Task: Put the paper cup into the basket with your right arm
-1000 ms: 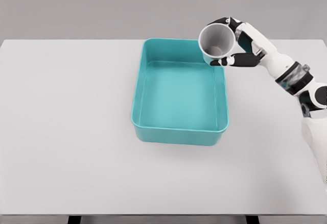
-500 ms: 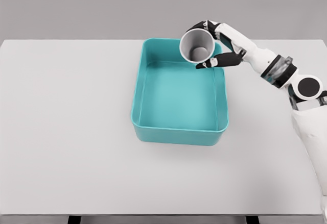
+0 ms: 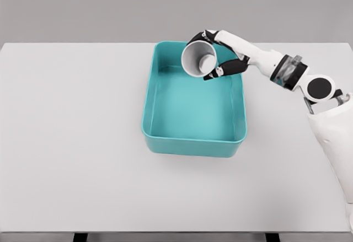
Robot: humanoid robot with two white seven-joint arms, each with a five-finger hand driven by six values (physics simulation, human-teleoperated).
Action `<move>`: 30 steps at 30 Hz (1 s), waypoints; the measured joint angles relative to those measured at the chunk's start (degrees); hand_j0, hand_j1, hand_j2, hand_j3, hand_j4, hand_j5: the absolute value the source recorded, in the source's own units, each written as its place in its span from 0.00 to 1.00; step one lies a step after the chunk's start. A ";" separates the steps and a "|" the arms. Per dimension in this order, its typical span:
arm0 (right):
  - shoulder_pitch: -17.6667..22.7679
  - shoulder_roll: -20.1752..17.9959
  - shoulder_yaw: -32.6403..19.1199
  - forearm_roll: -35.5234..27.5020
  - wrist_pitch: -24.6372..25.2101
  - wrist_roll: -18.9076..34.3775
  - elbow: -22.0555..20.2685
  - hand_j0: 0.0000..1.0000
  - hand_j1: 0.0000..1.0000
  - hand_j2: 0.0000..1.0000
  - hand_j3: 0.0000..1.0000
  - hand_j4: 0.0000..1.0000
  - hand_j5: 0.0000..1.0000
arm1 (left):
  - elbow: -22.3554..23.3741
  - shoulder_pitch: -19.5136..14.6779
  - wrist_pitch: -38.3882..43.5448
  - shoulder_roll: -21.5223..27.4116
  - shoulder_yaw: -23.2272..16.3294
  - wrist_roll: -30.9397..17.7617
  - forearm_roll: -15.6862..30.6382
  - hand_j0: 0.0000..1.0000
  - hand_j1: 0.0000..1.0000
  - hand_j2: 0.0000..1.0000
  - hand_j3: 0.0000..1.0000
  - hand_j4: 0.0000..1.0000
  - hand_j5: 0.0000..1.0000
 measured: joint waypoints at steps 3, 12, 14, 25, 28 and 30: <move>0.00 -0.03 1.16 2.56 -0.03 0.00 -0.02 0.57 0.57 0.57 0.57 0.57 0.57 | 0.00 0.00 0.00 0.00 0.00 0.00 0.00 1.00 1.00 1.00 1.00 1.00 1.00; -1.31 -0.75 2.84 8.24 -3.45 0.02 -0.52 0.56 0.56 0.56 0.56 0.56 0.56 | -0.01 0.00 0.00 0.00 0.00 -0.01 0.00 1.00 1.00 1.00 1.00 1.00 1.00; -1.76 -0.92 3.72 9.26 -4.13 0.00 -0.59 0.56 0.56 0.56 0.56 0.56 0.56 | -0.01 0.00 0.00 0.00 0.00 0.00 0.00 1.00 1.00 1.00 1.00 1.00 1.00; -5.27 -2.19 12.03 12.35 -5.04 0.01 -0.37 0.56 0.56 0.56 0.56 0.56 0.56 | -0.02 0.00 0.00 0.00 0.00 0.00 0.00 1.00 1.00 1.00 1.00 1.00 1.00; -6.94 -3.00 15.05 12.46 -5.09 0.00 -0.30 0.56 0.56 0.56 0.56 0.56 0.56 | -0.01 0.00 0.00 0.00 0.00 0.00 0.00 1.00 1.00 1.00 1.00 1.00 1.00; -7.65 -3.62 17.37 12.50 -5.10 0.00 -0.18 0.56 0.56 0.56 0.56 0.56 0.56 | -0.01 0.00 0.00 0.00 0.00 0.00 0.00 1.00 1.00 1.00 1.00 1.00 1.00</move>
